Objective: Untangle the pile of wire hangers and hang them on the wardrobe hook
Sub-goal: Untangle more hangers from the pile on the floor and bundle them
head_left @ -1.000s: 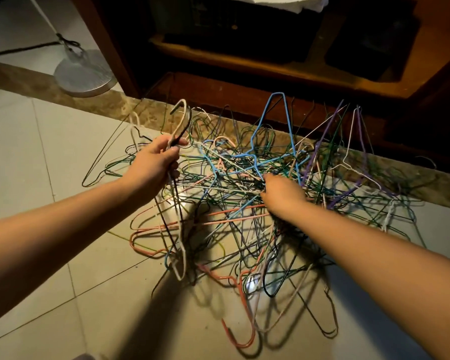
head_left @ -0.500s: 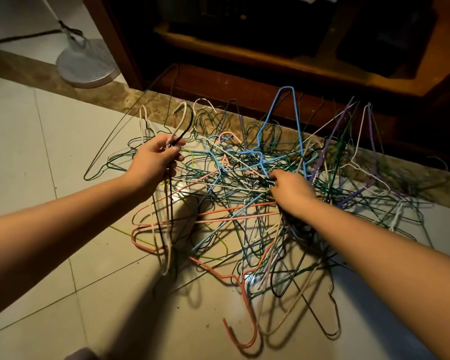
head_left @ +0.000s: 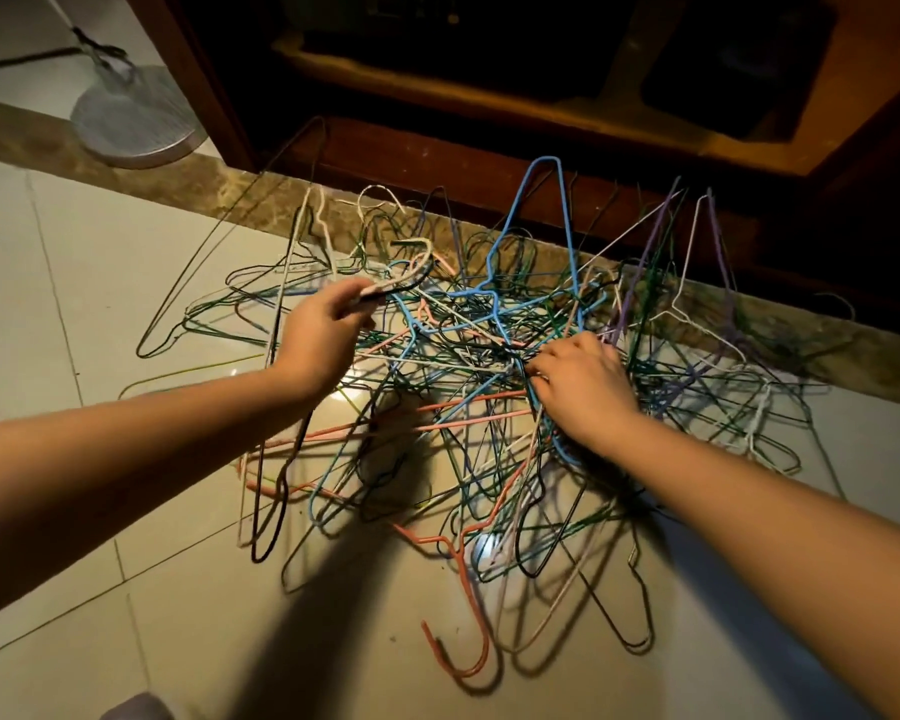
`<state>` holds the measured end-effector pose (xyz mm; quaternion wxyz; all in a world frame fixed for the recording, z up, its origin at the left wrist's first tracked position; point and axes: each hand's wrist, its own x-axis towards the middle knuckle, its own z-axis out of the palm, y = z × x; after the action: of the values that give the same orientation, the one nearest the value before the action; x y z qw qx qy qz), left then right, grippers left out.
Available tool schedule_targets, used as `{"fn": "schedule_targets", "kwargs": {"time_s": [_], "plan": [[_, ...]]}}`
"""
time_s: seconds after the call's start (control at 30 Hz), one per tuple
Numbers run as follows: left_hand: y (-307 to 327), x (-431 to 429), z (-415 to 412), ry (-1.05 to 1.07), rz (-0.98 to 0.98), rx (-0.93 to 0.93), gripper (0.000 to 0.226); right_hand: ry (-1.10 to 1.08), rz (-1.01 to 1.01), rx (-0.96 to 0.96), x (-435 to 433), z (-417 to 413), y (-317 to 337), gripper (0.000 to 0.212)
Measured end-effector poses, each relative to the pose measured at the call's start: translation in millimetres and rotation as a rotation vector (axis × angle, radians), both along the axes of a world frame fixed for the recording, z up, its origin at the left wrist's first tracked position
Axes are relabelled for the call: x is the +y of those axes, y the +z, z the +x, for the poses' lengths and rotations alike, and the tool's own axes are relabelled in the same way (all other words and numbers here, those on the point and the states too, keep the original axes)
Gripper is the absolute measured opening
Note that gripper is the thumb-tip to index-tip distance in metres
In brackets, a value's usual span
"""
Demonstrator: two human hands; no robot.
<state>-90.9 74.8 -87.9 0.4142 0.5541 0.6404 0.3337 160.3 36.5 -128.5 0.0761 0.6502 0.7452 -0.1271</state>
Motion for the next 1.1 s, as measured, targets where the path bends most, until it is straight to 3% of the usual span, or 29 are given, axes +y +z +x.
{"fn": "schedule_targets", "kwargs": {"time_s": [0.13,0.23,0.43,0.63,1.1], "plan": [[-6,29,20,-0.019,0.047,0.246,0.021,-0.051,0.045,0.032,6,-1,6,0.034],[-9,48,30,0.016,0.08,0.323,0.022,-0.098,0.11,0.072,18,-4,12,0.033],[-25,65,31,0.015,0.035,0.304,0.021,-0.149,0.021,0.167,51,-34,3,0.031],[-46,83,41,-0.035,-0.079,0.306,0.022,-0.379,-0.063,0.077,74,-54,-16,0.024],[-72,104,46,0.09,-0.229,0.245,0.034,-0.509,0.052,0.292,60,-55,-18,0.032]]}}
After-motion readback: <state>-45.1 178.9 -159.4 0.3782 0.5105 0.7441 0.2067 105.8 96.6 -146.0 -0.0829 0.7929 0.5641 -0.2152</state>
